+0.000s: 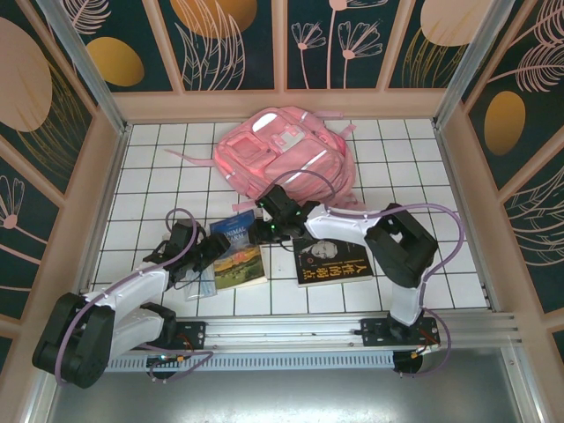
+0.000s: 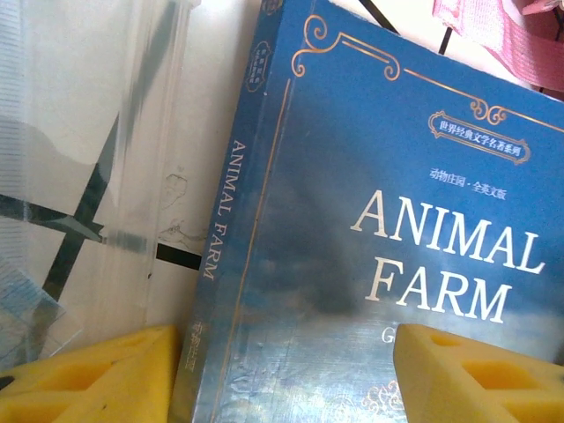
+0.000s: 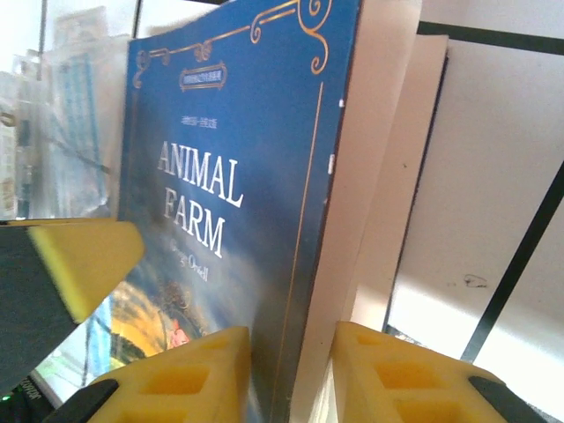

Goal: Pack the student bag

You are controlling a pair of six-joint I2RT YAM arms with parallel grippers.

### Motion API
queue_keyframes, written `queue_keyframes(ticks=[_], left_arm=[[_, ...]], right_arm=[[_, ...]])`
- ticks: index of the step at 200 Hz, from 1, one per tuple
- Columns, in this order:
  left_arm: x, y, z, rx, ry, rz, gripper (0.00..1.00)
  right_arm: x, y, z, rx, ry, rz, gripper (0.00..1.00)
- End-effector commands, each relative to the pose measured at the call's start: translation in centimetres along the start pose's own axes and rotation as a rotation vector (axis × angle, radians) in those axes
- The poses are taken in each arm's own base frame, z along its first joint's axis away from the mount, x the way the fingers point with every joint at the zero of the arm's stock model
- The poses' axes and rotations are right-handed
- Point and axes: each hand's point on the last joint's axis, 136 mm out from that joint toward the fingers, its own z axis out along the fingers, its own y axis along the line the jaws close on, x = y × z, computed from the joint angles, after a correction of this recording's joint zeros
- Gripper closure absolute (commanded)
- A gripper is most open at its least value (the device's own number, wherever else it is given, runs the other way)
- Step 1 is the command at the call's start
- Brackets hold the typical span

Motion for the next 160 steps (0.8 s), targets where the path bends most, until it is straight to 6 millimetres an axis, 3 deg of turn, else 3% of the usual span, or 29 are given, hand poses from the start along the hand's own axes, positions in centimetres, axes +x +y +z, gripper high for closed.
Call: queue_keyframes(ticks=[1,19,66,90,96,108,121,131,153,160], left_arm=[[2.2,3.9,1.1,-0.114,0.069,-0.015,0.33],[2.2,4.0,1.2,-0.12,0.069,-0.016,0.33],[2.0,3.6,1.3,-0.116,0.073,-0.013,0.33],[2.0,3.6,1.1,-0.114,0.067,-0.02,0.32],[2.0,3.6,1.1,-0.111,0.065,-0.022,0.32],[1.9,3.4,1.0,-0.108,0.06,-0.024,0.32],[1.6,3.0,0.9,-0.105,0.057,-0.02,0.3],[1.2,2.5,0.5,-0.1,0.046,-0.01,0.26],[-0.7,0.3,-0.7,-0.051,-0.028,0.032,0.02],[-1.5,-0.7,-1.2,-0.019,-0.063,0.054,0.01]], right_arm=[[-0.2,4.4,-2.4,-0.191,-0.022,-0.023,0.7],[0.0,4.6,-2.4,-0.254,-0.014,-0.008,0.7],[0.5,3.3,0.3,-0.232,0.052,0.028,0.69],[0.4,2.8,0.1,-0.222,0.028,0.035,0.69],[0.3,2.6,0.3,-0.209,0.028,0.037,0.74],[0.1,2.4,0.6,-0.186,0.033,0.034,1.0],[-0.4,2.5,0.3,-0.182,0.019,0.031,1.0],[-0.9,2.8,-0.4,-0.194,0.005,0.027,1.0],[-2.2,3.2,-2.5,-0.239,-0.021,0.026,1.0],[-2.7,3.3,-3.4,-0.26,-0.032,0.024,1.0]])
